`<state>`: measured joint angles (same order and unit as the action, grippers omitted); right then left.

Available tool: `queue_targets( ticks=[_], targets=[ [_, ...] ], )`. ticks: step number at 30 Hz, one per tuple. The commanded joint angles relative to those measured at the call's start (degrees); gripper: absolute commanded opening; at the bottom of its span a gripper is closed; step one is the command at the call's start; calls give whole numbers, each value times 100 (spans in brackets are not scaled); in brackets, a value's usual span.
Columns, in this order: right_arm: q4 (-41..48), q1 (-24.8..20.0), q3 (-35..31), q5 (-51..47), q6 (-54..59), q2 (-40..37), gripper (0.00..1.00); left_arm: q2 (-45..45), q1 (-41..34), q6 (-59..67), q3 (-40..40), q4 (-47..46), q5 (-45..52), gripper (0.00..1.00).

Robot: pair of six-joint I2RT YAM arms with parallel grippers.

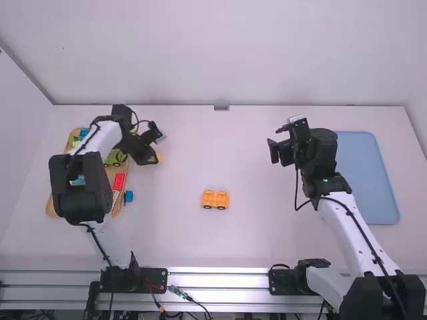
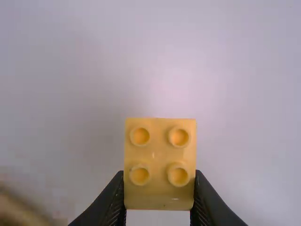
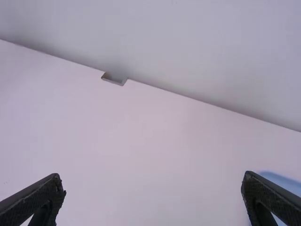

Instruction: Assemble lego blocks to make yellow taxi

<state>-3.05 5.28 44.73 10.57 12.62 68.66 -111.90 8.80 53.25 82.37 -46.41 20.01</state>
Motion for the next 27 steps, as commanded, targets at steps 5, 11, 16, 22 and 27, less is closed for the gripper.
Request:
queue_targets(
  ticks=[5, 11, 16, 22, 27],
  targets=[
    [-125, -85, 144, 28, -426, -68, 99, 1126, -1034, 31, -1335, 604, -766, 2],
    [35, 31, 144, 33, -302, -68, 99, 1928, -1456, 1497, -2264, 626, -89, 2],
    [496, 165, 142, 603, 769, 19, 99, 2319, -1381, 2647, -3040, 996, 541, 2],
    [640, -12, 133, 1884, 1768, 627, 99, 2356, -1386, 2774, -3779, 2018, 938, 2],
    [695, -194, 133, 2721, 2417, 1184, 99, 2356, -1386, 2719, -4033, 2331, 952, 2]
  ],
)
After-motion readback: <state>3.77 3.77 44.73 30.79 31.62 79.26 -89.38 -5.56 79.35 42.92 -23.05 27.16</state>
